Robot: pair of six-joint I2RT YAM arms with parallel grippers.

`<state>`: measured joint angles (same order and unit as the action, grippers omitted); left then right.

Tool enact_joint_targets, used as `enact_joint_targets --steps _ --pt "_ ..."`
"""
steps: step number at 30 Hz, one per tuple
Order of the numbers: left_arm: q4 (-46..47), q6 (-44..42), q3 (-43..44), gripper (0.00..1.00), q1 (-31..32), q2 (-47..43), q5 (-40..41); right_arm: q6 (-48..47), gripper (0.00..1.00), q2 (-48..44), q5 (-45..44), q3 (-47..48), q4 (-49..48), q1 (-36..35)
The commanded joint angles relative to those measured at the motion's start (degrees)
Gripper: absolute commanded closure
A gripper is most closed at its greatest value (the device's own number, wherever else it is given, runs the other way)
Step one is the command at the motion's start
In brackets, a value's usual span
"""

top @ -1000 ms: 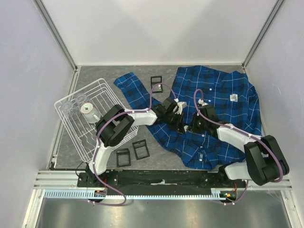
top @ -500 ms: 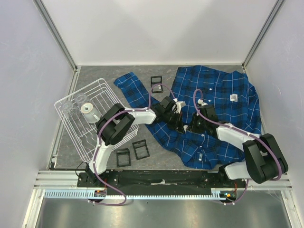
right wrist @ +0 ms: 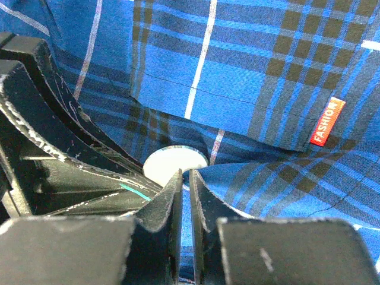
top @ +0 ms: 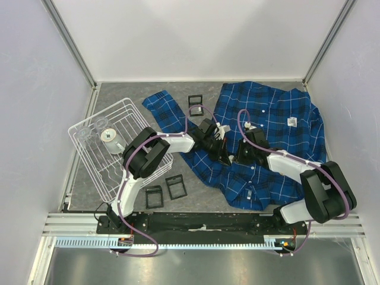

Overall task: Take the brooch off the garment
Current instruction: Remove the brooch from the clothes.

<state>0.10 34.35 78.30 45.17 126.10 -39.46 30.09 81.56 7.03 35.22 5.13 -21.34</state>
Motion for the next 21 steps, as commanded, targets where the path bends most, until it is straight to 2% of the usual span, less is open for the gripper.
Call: enact_joint_targets --steps 1,14,17,21 --pt "-2.65 -0.6 0.71 0.98 3.0 1.86 -1.58 -0.2 0.86 5.19 -4.3 0.64 -0.73 -3.0" --pt "-3.88 -1.13 0.71 0.98 3.44 1.87 -2.64 3.31 0.87 4.4 -25.2 -0.15 -1.26 -12.76" --pt "-4.05 -1.04 0.45 0.98 3.44 1.95 -2.55 3.75 0.86 1.33 -26.36 -2.16 -3.89 -13.29" --pt "-3.7 -0.77 -0.52 0.98 3.44 1.87 -2.55 2.96 0.83 -2.89 -24.61 -5.51 -11.95 -13.55"
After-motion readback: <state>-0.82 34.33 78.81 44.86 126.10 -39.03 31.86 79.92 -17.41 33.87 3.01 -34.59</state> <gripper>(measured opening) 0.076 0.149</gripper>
